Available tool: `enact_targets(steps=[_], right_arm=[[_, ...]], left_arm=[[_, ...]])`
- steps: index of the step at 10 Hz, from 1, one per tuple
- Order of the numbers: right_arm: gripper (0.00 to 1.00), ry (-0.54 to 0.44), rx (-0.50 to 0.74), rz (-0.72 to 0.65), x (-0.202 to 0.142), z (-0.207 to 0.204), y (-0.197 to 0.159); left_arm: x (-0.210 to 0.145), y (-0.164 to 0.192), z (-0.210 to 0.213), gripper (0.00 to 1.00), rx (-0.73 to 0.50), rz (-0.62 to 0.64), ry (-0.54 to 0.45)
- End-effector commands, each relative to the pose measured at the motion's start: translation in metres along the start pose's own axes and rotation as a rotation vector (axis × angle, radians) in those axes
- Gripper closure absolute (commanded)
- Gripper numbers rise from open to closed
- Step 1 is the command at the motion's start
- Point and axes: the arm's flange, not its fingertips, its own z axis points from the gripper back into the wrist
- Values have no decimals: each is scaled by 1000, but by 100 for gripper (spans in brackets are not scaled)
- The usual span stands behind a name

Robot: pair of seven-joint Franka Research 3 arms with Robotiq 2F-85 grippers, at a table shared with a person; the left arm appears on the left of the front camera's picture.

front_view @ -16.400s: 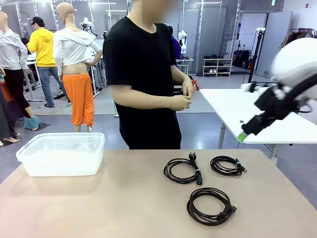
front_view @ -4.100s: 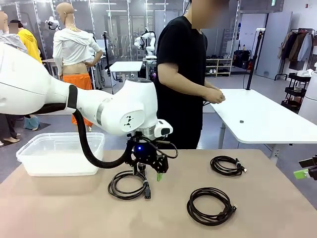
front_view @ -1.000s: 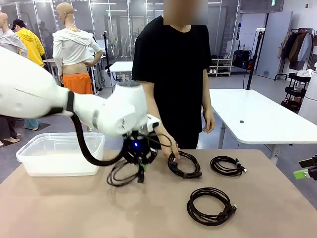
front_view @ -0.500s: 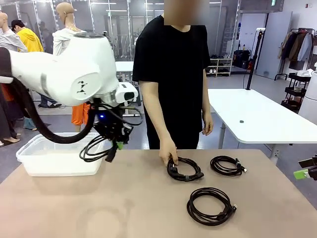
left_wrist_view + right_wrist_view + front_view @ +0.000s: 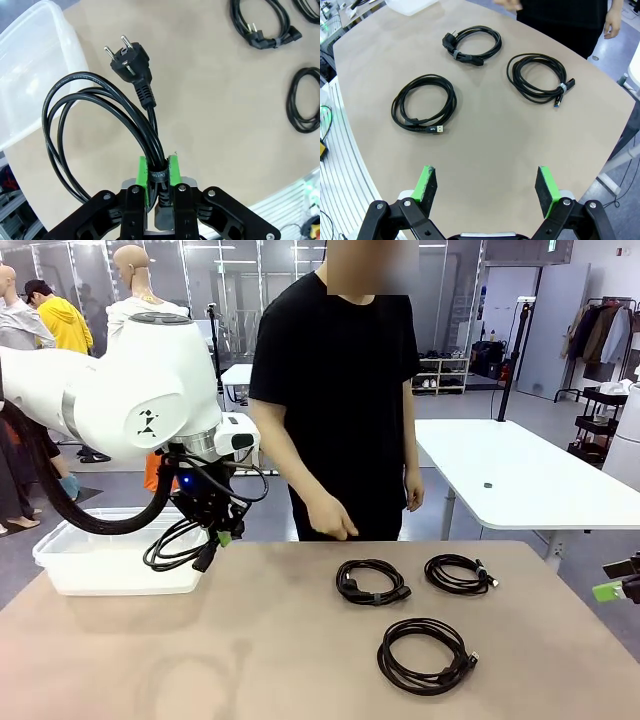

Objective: Organize and store the cables.
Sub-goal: Place the Power Cable into the Organizing box.

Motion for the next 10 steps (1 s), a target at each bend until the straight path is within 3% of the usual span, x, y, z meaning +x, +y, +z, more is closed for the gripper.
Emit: enact_targets(steps=[1, 3, 5, 9, 10], right_arm=[[0, -9, 0, -21, 2, 1, 0], [0, -9, 0, -21, 2, 1, 0], [0, -9, 0, -21, 2, 1, 0], [0, -9, 0, -21, 2, 1, 0], [0, -9, 0, -21, 2, 1, 0]], left_arm=[[4, -1, 5, 84, -4, 10, -10], [0, -3, 1, 81, -1, -5, -2], [31, 56, 9, 81, 56, 11, -146], [50, 169, 5, 81, 104, 150, -185], [52, 194, 0, 81, 154, 96, -246]])
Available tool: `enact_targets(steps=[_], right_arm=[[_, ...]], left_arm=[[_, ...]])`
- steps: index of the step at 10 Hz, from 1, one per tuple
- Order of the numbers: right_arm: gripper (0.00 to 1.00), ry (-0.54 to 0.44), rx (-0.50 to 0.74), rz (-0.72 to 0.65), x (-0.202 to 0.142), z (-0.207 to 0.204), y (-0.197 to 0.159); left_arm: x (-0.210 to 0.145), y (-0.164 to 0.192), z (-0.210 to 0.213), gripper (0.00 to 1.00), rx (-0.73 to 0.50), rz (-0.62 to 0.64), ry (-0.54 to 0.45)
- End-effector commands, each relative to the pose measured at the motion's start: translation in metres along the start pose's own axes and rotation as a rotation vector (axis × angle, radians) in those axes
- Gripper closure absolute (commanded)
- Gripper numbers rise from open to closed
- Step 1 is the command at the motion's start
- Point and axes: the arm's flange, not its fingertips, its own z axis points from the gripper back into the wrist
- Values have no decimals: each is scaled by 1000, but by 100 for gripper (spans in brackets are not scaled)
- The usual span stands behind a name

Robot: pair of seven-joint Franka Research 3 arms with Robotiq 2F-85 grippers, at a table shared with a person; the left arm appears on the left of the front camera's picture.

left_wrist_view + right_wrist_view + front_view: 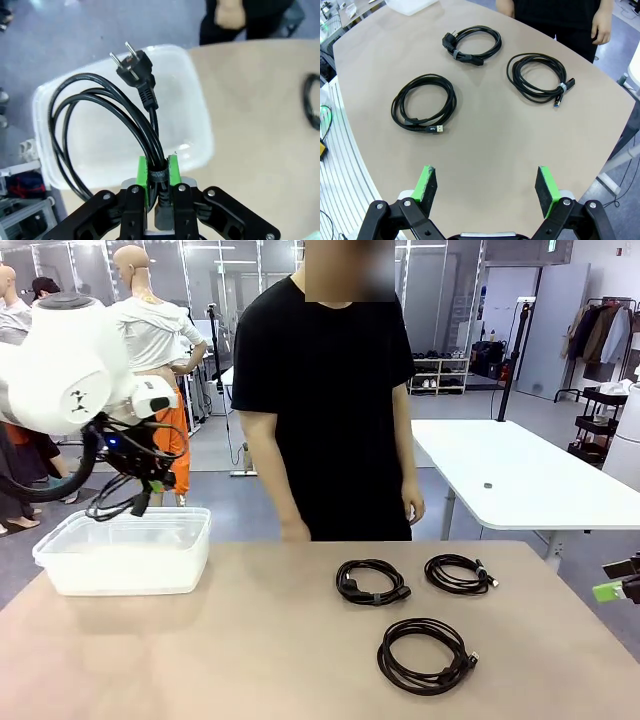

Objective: Organize and store the cables.
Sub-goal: Place the Power Cable into the Organizing box.

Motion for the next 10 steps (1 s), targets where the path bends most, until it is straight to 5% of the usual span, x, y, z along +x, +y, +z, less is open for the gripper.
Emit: enact_targets(steps=[1, 4, 10], right_arm=[[0, -11, 0, -21, 2, 1, 0], [0, -11, 0, -21, 2, 1, 0], [0, -11, 0, -21, 2, 1, 0]], left_arm=[[16, 27, -17, 81, 35, -21, -52], [21, 53, -60, 81, 82, 81, 67], [31, 39, -150, 81, 111, 47, 260]])
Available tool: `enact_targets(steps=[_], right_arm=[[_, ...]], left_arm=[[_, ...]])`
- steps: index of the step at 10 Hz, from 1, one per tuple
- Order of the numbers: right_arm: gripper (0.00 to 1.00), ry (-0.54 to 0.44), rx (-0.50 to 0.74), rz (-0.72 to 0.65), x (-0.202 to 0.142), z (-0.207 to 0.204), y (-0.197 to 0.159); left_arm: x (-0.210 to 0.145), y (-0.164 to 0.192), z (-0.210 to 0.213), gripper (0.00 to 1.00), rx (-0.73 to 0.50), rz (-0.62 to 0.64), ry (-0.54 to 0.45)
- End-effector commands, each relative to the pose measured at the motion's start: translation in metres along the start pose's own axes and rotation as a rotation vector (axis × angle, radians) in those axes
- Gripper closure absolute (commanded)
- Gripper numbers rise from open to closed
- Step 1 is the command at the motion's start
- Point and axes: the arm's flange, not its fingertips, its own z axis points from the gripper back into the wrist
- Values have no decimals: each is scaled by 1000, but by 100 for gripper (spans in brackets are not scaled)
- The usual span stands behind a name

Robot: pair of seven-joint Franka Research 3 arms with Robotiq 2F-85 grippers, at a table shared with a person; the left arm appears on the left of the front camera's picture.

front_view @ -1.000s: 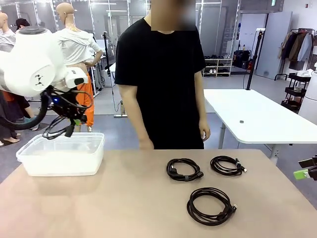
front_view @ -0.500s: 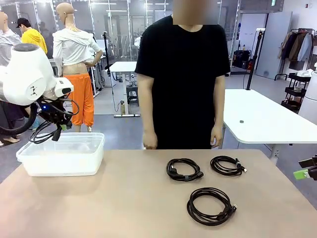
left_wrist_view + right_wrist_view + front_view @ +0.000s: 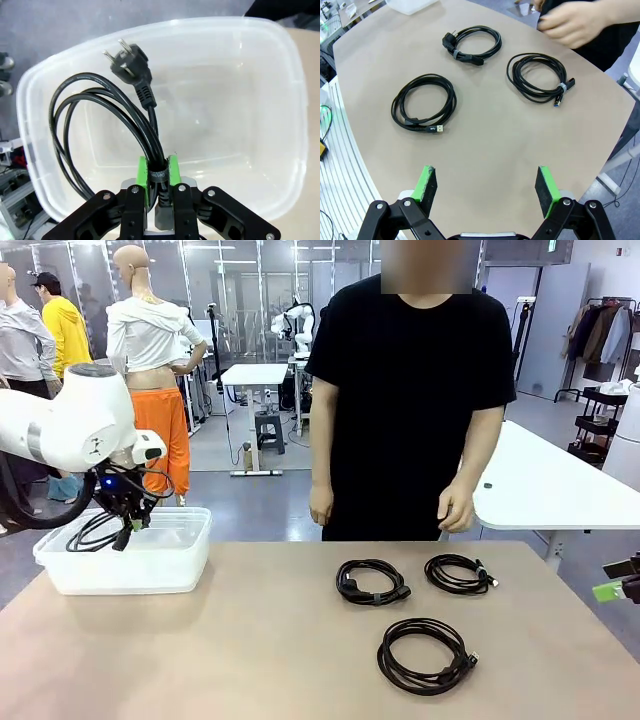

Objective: Organize and store the cables.
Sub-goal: Place the Power Cable into the Organizing box.

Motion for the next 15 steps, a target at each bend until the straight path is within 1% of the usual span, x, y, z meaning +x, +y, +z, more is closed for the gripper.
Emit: enact_targets(steps=[1, 4, 5, 6, 7, 9, 10, 11, 14, 15], right_arm=[[0, -11, 0, -21, 2, 1, 0], [0, -11, 0, -21, 2, 1, 0], [0, -11, 0, -21, 2, 1, 0], [0, -11, 0, -21, 2, 1, 0], [0, -11, 0, -21, 2, 1, 0], [0, -11, 0, -21, 2, 1, 0], [0, -11, 0, -21, 2, 1, 0], [0, -11, 0, -21, 2, 1, 0], [0, -11, 0, -21, 2, 1, 0], [0, -11, 0, -21, 2, 1, 0]], left_arm=[[35, -9, -19, 81, 29, 16, 48], [43, -13, -34, 81, 26, 12, 103], [40, -12, -33, 44, 33, -7, 112], [41, -9, -30, 33, 10, 0, 127], [39, -6, -25, 0, -1, -4, 132], [38, -5, -24, 0, 11, -2, 132], [38, -5, -24, 10, 12, -5, 130], [39, -6, -22, 0, 9, -7, 126], [38, -4, -21, 0, 2, -5, 121], [36, -3, -20, 0, -19, 5, 124]])
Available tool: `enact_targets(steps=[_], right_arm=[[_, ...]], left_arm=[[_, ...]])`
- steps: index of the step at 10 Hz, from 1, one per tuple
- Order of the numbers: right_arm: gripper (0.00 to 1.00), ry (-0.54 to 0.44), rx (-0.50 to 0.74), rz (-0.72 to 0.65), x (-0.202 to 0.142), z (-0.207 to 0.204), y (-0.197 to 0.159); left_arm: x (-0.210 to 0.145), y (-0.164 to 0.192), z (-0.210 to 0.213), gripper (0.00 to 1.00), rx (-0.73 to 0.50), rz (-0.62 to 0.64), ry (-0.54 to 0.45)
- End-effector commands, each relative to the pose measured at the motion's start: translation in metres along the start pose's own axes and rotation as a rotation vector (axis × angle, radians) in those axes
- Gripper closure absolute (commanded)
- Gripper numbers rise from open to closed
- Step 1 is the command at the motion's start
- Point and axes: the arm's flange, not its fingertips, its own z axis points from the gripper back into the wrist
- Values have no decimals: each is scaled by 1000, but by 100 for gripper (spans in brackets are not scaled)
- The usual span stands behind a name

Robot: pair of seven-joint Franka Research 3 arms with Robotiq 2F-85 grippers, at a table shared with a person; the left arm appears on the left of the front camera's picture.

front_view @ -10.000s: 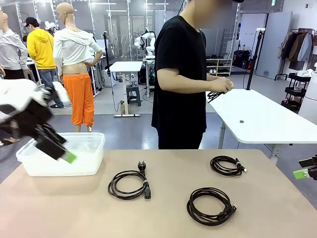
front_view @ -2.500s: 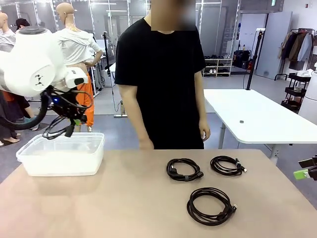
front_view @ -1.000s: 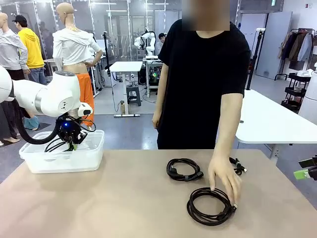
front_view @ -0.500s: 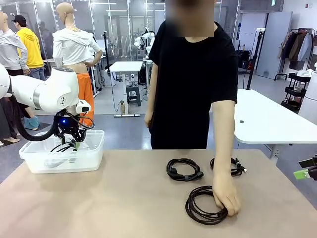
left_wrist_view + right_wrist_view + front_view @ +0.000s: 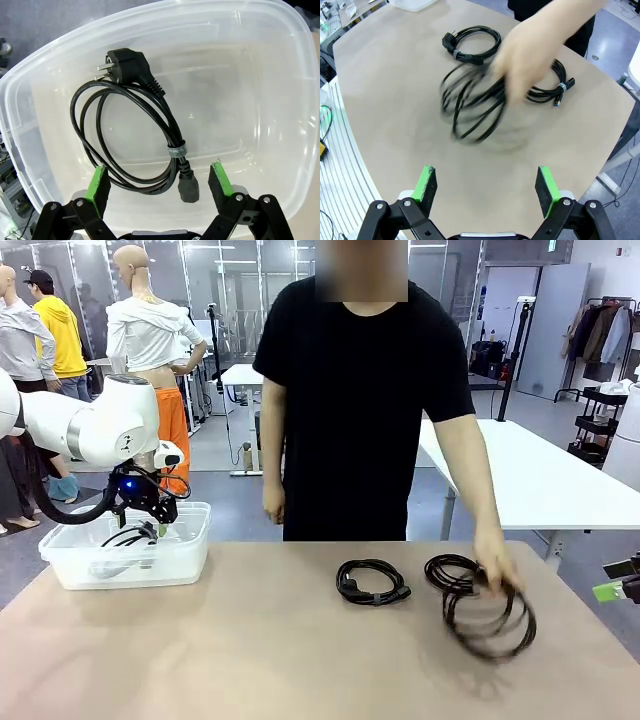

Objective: Organize and store the cables.
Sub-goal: Place the Power Cable into the Organizing box.

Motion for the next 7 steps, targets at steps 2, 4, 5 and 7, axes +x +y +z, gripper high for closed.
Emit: enact_targets(steps=[2, 4, 5, 7], right_arm=[[0, -11, 1, -20, 2, 0, 0], [0, -11, 1, -20, 2, 0, 0], [0, -11, 1, -20, 2, 0, 0], [0, -11, 1, -20, 2, 0, 0]], left_arm=[[0, 0, -1, 0, 4, -3, 1], [0, 0, -1, 0, 4, -3, 1], [0, 0, -1, 0, 4, -3, 1], [0, 0, -1, 0, 4, -3, 1]])
